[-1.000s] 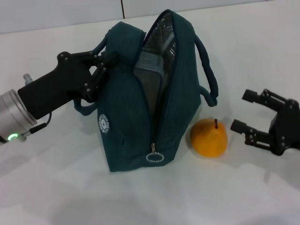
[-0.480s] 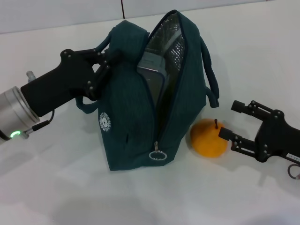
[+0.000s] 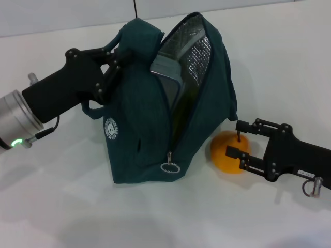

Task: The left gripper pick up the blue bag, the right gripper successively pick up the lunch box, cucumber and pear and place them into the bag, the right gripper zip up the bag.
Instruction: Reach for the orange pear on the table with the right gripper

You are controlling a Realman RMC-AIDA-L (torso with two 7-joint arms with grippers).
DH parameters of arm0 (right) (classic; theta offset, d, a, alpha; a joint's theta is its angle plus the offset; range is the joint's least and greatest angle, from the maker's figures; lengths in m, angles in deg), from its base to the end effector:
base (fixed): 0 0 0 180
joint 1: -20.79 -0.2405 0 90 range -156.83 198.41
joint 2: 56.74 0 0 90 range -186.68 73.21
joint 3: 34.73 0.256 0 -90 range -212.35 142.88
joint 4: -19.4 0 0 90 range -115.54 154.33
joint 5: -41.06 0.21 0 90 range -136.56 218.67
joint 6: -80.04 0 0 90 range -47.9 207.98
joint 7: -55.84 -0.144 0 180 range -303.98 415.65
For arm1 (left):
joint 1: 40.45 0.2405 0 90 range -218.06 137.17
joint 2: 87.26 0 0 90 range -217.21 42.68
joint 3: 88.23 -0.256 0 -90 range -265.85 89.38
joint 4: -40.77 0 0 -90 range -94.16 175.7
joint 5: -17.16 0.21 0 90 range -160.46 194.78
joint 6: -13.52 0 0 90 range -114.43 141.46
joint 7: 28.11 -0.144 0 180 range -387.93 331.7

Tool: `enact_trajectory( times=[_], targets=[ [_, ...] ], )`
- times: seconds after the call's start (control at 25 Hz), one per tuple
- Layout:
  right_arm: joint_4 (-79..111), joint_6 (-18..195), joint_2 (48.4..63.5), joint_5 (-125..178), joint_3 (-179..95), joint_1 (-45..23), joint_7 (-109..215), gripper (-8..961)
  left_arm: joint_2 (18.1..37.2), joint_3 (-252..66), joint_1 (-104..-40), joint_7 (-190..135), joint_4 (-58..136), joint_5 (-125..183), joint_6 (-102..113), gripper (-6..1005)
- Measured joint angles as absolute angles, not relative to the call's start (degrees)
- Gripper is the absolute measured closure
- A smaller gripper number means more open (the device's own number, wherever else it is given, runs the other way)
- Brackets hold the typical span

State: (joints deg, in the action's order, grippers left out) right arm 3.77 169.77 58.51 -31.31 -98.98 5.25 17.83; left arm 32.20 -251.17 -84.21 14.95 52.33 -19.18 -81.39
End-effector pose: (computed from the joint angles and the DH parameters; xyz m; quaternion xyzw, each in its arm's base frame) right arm 0.3167 0.2423 -0.0232 -0.8936 0.1251 0.3437 0.2601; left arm -0.2101 0.3436 -0.0316 -0.8789 -0.0732 -0.4245 0.2046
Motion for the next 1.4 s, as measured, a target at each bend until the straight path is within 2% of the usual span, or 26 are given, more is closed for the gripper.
enact_trajectory(
  times=[0.28,0.36,1.04,1.24,1.4],
  targets=[
    [3.3,169.8,58.56,-31.0,-99.4,5.0,17.9,378,32.18,-251.2,-84.6,14.9,52.5,-19.2,-81.4,954],
    [3.2,169.8,58.56,-30.9,-99.4,5.0,17.9,591,32.18,-251.2,-84.6,15.0,52.5,-19.2,-81.4,954],
    [3.7,168.7,58.56,-31.3,-99.4,4.5,18.6,613,32.18,-251.2,-84.8,15.0,52.6,-19.2,-81.1,954],
    [3.8,169.1,58.56,-31.3,-99.4,4.9,21.4,804,32.22,-251.2,-84.8,14.9,52.5,-19.1,-80.4,954],
    [3.9,169.7,58.56,-31.3,-99.3,5.0,22.7,858,32.22,-251.3,-84.7,15.0,52.5,-19.1,-80.3,954]
  ],
)
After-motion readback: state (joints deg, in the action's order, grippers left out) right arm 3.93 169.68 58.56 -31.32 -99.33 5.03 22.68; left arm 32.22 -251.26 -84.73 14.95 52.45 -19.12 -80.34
